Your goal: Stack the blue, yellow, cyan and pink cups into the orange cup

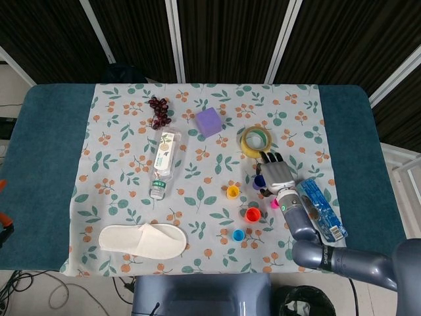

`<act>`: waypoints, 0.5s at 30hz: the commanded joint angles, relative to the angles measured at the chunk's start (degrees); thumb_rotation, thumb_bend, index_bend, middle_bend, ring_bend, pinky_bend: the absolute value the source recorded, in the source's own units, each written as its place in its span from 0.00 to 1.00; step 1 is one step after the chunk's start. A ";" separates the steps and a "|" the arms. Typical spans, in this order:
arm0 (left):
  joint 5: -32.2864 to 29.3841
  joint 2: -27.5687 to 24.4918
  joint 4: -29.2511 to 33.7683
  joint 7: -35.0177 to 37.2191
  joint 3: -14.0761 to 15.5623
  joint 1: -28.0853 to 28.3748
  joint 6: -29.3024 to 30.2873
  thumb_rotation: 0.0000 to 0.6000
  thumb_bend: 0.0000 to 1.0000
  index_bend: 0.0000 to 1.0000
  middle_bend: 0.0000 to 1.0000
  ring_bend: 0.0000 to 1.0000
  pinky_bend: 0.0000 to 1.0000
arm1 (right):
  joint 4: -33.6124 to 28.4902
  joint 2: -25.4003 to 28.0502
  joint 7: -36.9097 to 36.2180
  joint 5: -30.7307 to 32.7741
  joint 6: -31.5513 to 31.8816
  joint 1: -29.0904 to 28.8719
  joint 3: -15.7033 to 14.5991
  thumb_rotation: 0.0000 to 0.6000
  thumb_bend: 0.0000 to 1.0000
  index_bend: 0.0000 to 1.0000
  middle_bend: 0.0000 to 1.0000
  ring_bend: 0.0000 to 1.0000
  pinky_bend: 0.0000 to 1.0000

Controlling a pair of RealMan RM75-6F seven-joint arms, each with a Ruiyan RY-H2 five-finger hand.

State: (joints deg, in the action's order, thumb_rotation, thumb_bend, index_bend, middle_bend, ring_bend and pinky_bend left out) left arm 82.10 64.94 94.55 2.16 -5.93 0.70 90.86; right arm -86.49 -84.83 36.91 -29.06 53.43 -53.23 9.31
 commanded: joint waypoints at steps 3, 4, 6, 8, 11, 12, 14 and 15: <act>-0.03 0.01 0.03 -0.23 -0.03 -0.07 0.17 1.00 0.81 0.14 0.03 0.02 0.08 | 0.90 -0.29 0.09 0.66 -0.17 -0.14 -0.18 1.00 0.34 0.41 0.00 0.00 0.01; -0.05 0.01 0.03 -0.24 -0.03 -0.09 0.19 1.00 0.81 0.14 0.03 0.02 0.08 | 1.16 -0.39 0.12 0.79 -0.15 -0.15 -0.23 1.00 0.35 0.42 0.00 0.00 0.01; -0.09 0.01 0.01 -0.24 -0.05 -0.10 0.20 1.00 0.81 0.14 0.03 0.02 0.08 | 1.43 -0.48 0.07 0.95 -0.25 -0.18 -0.24 1.00 0.35 0.43 0.00 0.00 0.01; -0.12 0.01 0.01 -0.26 -0.07 -0.10 0.19 1.00 0.81 0.14 0.03 0.02 0.08 | 1.73 -0.50 -0.03 1.20 -0.37 -0.20 -0.20 1.00 0.36 0.43 0.00 0.00 0.01; -0.10 0.04 -0.01 -0.37 -0.06 -0.08 0.16 1.00 0.81 0.14 0.03 0.02 0.08 | 1.98 -0.48 -0.08 1.27 -0.55 -0.26 -0.24 1.00 0.37 0.44 0.00 0.00 0.01; -0.08 0.05 -0.01 -0.40 -0.04 -0.08 0.15 1.00 0.81 0.14 0.03 0.02 0.08 | 2.01 -0.49 -0.15 1.27 -0.59 -0.28 -0.21 1.00 0.37 0.45 0.00 0.00 0.01; -0.04 0.05 0.02 -0.42 -0.04 -0.08 0.18 1.00 0.81 0.14 0.03 0.02 0.08 | 1.96 -0.51 -0.30 1.21 -0.71 -0.30 -0.20 1.00 0.37 0.48 0.00 0.00 0.01; -0.03 0.05 0.03 -0.44 -0.04 -0.08 0.19 1.00 0.81 0.14 0.03 0.02 0.08 | 1.90 -0.52 -0.36 1.14 -0.76 -0.30 -0.21 1.00 0.37 0.48 0.00 0.00 0.01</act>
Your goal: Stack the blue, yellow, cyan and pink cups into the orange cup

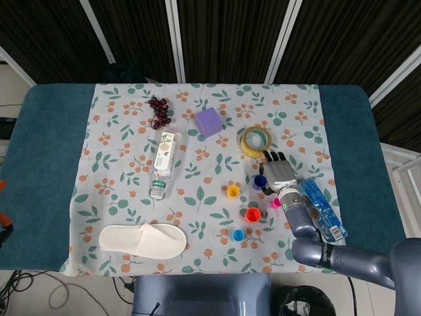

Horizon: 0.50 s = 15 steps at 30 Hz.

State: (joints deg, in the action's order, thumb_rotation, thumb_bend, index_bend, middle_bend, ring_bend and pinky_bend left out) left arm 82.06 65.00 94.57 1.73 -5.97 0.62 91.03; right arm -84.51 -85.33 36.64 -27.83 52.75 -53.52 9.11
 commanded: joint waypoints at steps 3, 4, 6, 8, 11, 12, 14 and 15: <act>0.01 0.00 0.04 0.03 -0.01 -0.03 0.06 1.00 0.81 0.14 0.03 0.02 0.08 | -0.41 0.02 -0.13 -0.37 -0.10 -0.04 -0.11 1.00 0.38 0.49 0.00 0.00 0.01; -0.01 0.00 0.02 0.04 -0.02 -0.05 0.07 1.00 0.81 0.14 0.03 0.02 0.08 | -0.75 0.08 -0.16 -0.45 -0.05 -0.04 -0.13 1.00 0.38 0.49 0.00 0.00 0.01; -0.02 -0.01 0.03 0.06 -0.01 -0.03 0.02 1.00 0.81 0.14 0.03 0.02 0.08 | -1.15 0.19 -0.04 -0.45 0.05 -0.13 -0.16 1.00 0.39 0.50 0.00 0.00 0.01; -0.03 -0.03 0.05 0.04 0.01 -0.02 -0.05 1.00 0.81 0.14 0.03 0.02 0.08 | -1.46 0.21 0.07 -0.43 0.33 -0.25 -0.08 1.00 0.39 0.50 0.00 0.00 0.01; -0.02 -0.07 0.07 0.08 0.02 -0.04 -0.03 1.00 0.81 0.14 0.03 0.02 0.08 | -1.83 0.26 0.01 -0.16 0.61 -0.38 0.21 1.00 0.39 0.51 0.00 0.00 0.01; -0.02 -0.07 0.07 0.10 0.02 -0.05 -0.02 1.00 0.81 0.14 0.03 0.02 0.08 | -1.90 0.30 0.03 -0.12 0.65 -0.41 0.24 1.00 0.39 0.51 0.00 0.00 0.01; -0.10 -0.10 0.10 0.18 -0.02 -0.08 0.01 1.00 0.81 0.14 0.03 0.02 0.08 | -2.44 0.73 0.04 -0.01 0.87 -0.51 0.49 1.00 0.39 0.51 0.00 0.00 0.01; -0.15 -0.11 0.10 0.21 -0.03 -0.09 -0.02 1.00 0.81 0.14 0.03 0.02 0.08 | -2.89 1.13 0.00 0.04 1.05 -0.54 0.71 1.00 0.39 0.51 0.00 0.00 0.01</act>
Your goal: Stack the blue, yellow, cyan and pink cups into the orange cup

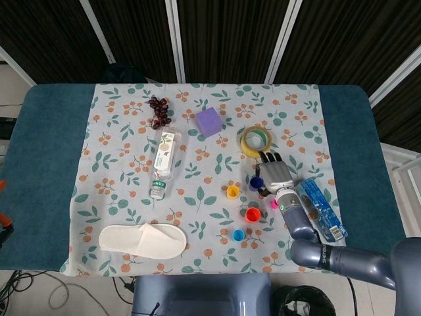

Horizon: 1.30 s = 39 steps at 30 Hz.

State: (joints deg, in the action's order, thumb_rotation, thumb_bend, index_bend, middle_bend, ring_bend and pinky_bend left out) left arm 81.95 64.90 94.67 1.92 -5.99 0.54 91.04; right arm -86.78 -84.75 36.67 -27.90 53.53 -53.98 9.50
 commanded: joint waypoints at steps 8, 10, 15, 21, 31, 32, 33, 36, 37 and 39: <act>-0.01 0.01 -0.04 -0.01 -0.02 0.05 -0.10 1.00 0.81 0.14 0.03 0.02 0.08 | -9.60 8.70 0.42 0.15 1.68 0.22 1.61 1.00 0.40 0.51 0.00 0.00 0.01; -0.06 0.02 0.02 0.10 -0.08 0.04 -0.06 1.00 0.81 0.14 0.03 0.02 0.08 | -12.85 11.08 0.40 -1.66 2.82 1.07 1.14 1.00 0.40 0.51 0.00 0.00 0.01; -0.13 0.06 0.33 0.36 -0.18 0.01 0.04 1.00 0.81 0.14 0.03 0.02 0.08 | -23.85 17.75 -2.05 -9.09 5.94 5.60 -1.50 1.00 0.39 0.51 0.00 0.00 0.01; -0.02 0.13 0.51 0.49 -0.16 -0.04 0.15 1.00 0.81 0.14 0.03 0.02 0.08 | -31.08 20.64 -5.73 -18.38 7.68 9.83 -4.31 1.00 0.39 0.51 0.00 0.00 0.01; -0.01 0.14 0.62 0.75 -0.22 -0.09 0.25 1.00 0.81 0.14 0.03 0.02 0.08 | -32.38 17.40 -4.08 -20.44 9.38 10.86 -6.19 1.00 0.40 0.51 0.00 0.00 0.01; 0.01 0.10 0.60 0.75 -0.24 -0.10 0.29 1.00 0.81 0.14 0.03 0.02 0.08 | -32.10 16.88 -3.83 -20.36 9.53 10.86 -6.28 1.00 0.40 0.51 0.00 0.00 0.01; 0.01 0.09 0.57 0.75 -0.24 -0.12 0.32 1.00 0.81 0.14 0.03 0.02 0.08 | -31.94 16.58 -3.69 -20.37 9.66 10.89 -6.35 1.00 0.40 0.51 0.00 0.00 0.01; -0.06 0.06 0.57 0.82 -0.25 -0.12 0.26 1.00 0.81 0.14 0.03 0.02 0.08 | -31.12 15.30 -3.39 -20.44 10.02 11.06 -6.61 1.00 0.39 0.51 0.00 0.00 0.01; 0.00 0.05 0.59 0.76 -0.23 -0.09 0.22 1.00 0.81 0.14 0.03 0.02 0.08 | -30.75 14.96 -3.28 -20.43 10.11 11.09 -6.67 1.00 0.39 0.51 0.00 0.00 0.01; 0.14 0.04 0.61 0.63 -0.21 -0.06 0.25 1.00 0.81 0.14 0.03 0.02 0.08 | -30.23 14.51 -3.23 -20.37 10.16 11.15 -6.73 1.00 0.40 0.51 0.00 0.00 0.01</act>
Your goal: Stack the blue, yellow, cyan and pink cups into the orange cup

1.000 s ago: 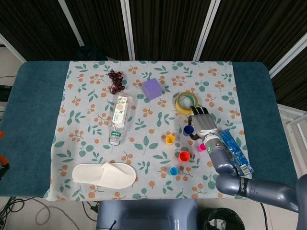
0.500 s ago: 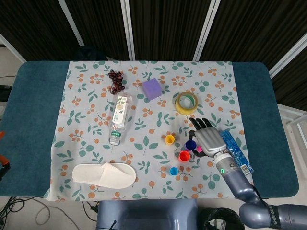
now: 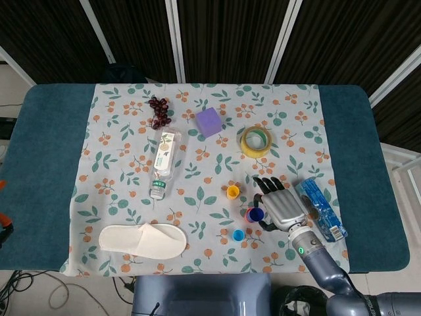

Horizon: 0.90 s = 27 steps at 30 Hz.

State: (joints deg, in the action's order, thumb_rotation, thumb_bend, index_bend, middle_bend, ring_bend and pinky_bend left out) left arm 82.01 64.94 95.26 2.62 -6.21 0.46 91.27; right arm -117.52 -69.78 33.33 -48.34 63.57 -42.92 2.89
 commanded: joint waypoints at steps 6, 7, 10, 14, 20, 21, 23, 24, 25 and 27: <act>0.21 0.06 0.03 -0.49 0.01 0.06 0.12 1.00 0.81 0.14 0.03 0.02 0.08 | 1.55 -0.82 -0.74 0.64 -0.80 0.14 0.03 1.00 0.39 0.51 0.00 0.00 0.01; 0.22 0.07 0.02 -0.52 0.00 0.04 0.17 1.00 0.81 0.14 0.03 0.02 0.08 | 1.63 -0.81 -0.76 0.64 -0.96 0.14 -0.02 1.00 0.39 0.51 0.00 0.00 0.01; 0.17 0.08 -0.01 -0.53 -0.01 0.03 0.18 1.00 0.81 0.14 0.03 0.02 0.08 | 1.96 -0.98 -0.91 0.63 -1.27 0.16 -0.11 1.00 0.39 0.51 0.00 0.00 0.01; 0.32 0.09 -0.03 -0.68 -0.01 0.04 0.28 1.00 0.81 0.14 0.03 0.02 0.08 | 2.73 -1.57 -1.44 0.71 -1.30 0.23 0.19 1.00 0.39 0.51 0.00 0.00 0.01; 0.23 0.04 -0.05 -0.65 -0.04 0.01 0.28 1.00 0.81 0.14 0.03 0.02 0.08 | 4.07 -2.49 -1.47 1.31 -1.31 0.08 0.62 1.00 0.40 0.51 0.00 0.00 0.01; 0.22 0.02 -0.08 -0.66 -0.05 0.02 0.27 1.00 0.81 0.14 0.03 0.02 0.08 | 4.31 -2.59 -1.41 1.57 -1.36 0.02 0.68 1.00 0.40 0.51 0.00 0.00 0.01; 0.23 0.02 -0.10 -0.67 -0.04 0.03 0.26 1.00 0.81 0.14 0.03 0.02 0.08 | 4.78 -2.73 -1.36 2.27 -1.46 -0.05 0.80 1.00 0.40 0.51 0.00 0.00 0.01; 0.22 0.01 -0.10 -0.64 -0.04 0.02 0.25 1.00 0.81 0.14 0.03 0.02 0.08 | 4.89 -2.77 -1.37 2.47 -1.50 -0.06 0.83 1.00 0.40 0.51 0.00 0.00 0.01; 0.22 0.00 -0.11 -0.64 -0.04 0.01 0.26 1.00 0.81 0.14 0.03 0.02 0.08 | 5.05 -2.79 -1.44 2.80 -1.66 -0.06 0.82 1.00 0.40 0.51 0.00 0.00 0.01; 0.25 -0.02 -0.12 -0.68 -0.03 0.02 0.27 1.00 0.81 0.14 0.03 0.02 0.08 | 5.27 -2.81 -1.58 3.14 -1.98 -0.02 0.71 1.00 0.39 0.51 0.00 0.00 0.01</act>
State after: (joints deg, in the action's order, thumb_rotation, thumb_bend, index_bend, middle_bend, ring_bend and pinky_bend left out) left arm 82.25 64.93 95.14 1.94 -6.24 0.47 91.54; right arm -112.33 -72.56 31.80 -45.27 61.67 -42.95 3.63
